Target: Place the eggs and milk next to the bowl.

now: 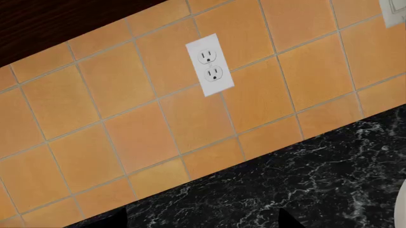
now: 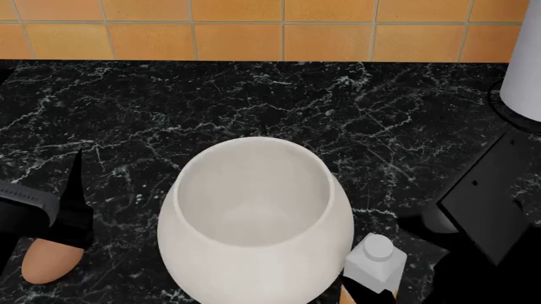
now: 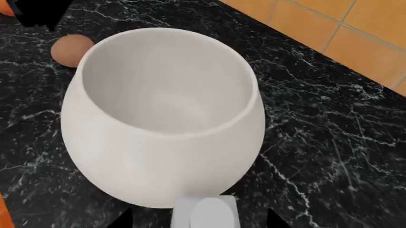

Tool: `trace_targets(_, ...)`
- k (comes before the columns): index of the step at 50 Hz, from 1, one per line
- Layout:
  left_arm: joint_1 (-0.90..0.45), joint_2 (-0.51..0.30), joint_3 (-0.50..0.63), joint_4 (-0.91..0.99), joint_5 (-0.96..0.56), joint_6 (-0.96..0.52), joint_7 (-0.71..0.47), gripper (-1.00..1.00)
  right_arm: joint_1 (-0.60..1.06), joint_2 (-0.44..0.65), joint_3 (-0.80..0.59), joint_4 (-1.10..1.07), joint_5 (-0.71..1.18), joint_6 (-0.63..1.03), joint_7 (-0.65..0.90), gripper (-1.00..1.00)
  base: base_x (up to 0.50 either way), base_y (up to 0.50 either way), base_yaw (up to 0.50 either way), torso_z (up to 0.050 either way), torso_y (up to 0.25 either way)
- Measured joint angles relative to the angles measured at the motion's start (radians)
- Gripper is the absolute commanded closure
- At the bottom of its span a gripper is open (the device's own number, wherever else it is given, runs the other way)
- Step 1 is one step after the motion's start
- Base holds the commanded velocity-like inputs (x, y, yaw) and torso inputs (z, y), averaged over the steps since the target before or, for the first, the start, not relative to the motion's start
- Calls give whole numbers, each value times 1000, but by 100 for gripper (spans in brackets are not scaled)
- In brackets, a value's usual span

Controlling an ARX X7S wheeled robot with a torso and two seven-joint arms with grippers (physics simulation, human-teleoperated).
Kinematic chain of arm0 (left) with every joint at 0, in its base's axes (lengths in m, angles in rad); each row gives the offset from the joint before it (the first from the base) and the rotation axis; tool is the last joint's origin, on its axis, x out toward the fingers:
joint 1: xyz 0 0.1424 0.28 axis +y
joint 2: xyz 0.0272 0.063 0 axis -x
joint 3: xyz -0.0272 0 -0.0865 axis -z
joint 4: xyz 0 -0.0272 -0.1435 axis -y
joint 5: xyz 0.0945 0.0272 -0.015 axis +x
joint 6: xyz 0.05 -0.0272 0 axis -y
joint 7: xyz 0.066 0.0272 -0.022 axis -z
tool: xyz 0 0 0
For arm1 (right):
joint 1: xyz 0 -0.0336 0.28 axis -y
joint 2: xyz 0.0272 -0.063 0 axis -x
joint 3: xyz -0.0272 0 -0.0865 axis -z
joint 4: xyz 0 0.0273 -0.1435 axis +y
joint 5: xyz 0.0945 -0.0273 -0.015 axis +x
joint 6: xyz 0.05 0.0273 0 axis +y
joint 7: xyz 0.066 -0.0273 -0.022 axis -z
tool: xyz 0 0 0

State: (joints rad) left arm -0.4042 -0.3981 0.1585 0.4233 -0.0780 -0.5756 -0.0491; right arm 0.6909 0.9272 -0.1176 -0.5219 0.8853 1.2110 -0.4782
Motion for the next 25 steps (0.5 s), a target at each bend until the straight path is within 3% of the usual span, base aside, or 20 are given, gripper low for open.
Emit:
trace_targets(13, 5, -4, -4, 10, -7, -3, -1, -100, 44, 13, 120, -73, 117, 77, 56, -100, 0, 0, 0, 0, 0)
trace_targets(25, 20, -17, -15, 46, -28, -50, 3, -100, 32, -39, 293, -145, 192, 76, 185, -100, 0, 0, 0, 0, 0)
